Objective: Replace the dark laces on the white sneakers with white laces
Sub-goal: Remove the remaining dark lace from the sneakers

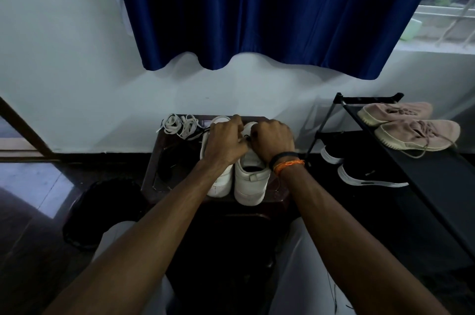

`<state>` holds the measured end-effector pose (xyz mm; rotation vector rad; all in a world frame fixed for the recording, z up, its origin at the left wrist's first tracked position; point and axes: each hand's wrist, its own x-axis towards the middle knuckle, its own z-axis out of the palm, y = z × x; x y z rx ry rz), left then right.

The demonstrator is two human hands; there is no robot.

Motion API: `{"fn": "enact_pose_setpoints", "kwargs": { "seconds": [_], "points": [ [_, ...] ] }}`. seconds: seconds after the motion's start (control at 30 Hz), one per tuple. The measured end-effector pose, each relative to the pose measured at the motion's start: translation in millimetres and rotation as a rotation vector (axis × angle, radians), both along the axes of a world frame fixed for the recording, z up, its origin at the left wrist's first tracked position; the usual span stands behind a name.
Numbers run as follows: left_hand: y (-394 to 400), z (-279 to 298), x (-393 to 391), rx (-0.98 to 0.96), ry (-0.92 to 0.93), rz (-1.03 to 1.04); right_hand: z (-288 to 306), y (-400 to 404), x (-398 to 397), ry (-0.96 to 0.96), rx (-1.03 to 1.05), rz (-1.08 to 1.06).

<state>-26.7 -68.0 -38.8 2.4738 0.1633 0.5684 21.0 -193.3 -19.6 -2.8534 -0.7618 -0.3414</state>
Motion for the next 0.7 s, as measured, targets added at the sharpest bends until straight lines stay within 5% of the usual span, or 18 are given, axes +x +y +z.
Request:
{"fn": "enact_pose_setpoints", "kwargs": {
  "seconds": [0.27, 0.7],
  "points": [
    [8.6, -0.1, 1.4, -0.058, 0.096, -0.008, -2.7, -9.9, 7.3, 0.151, 0.134, -0.134],
    [9.0, 1.0, -1.1, -0.055, 0.098, -0.026, -9.7, -9.4, 15.3, 0.191, 0.093, 0.131]
  ]
}}
